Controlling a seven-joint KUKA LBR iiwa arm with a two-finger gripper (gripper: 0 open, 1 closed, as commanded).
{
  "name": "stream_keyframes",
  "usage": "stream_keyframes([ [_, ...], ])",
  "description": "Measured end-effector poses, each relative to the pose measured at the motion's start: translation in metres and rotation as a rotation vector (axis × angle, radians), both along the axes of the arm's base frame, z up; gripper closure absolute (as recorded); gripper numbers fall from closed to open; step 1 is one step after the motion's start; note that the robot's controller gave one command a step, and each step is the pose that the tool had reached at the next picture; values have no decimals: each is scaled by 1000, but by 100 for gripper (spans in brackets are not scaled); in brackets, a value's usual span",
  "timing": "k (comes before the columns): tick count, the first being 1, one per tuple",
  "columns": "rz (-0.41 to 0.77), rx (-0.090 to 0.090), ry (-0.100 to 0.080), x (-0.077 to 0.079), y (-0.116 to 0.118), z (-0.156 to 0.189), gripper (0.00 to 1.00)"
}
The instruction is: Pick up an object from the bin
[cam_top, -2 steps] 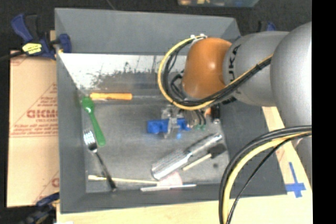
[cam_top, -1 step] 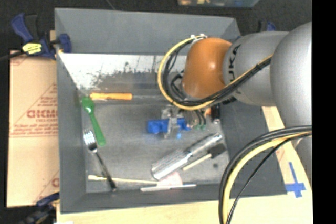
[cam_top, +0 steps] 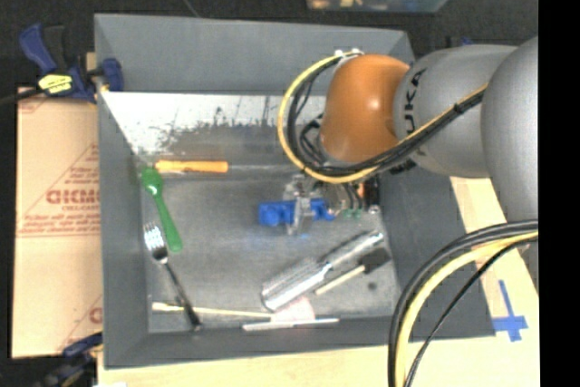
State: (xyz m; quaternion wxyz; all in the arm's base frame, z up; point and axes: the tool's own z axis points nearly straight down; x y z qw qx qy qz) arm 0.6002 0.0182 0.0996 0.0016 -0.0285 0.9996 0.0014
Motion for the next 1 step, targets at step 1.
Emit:
stream_keyframes([
  [1, -1, 0, -1, 0, 0, 30, 100],
])
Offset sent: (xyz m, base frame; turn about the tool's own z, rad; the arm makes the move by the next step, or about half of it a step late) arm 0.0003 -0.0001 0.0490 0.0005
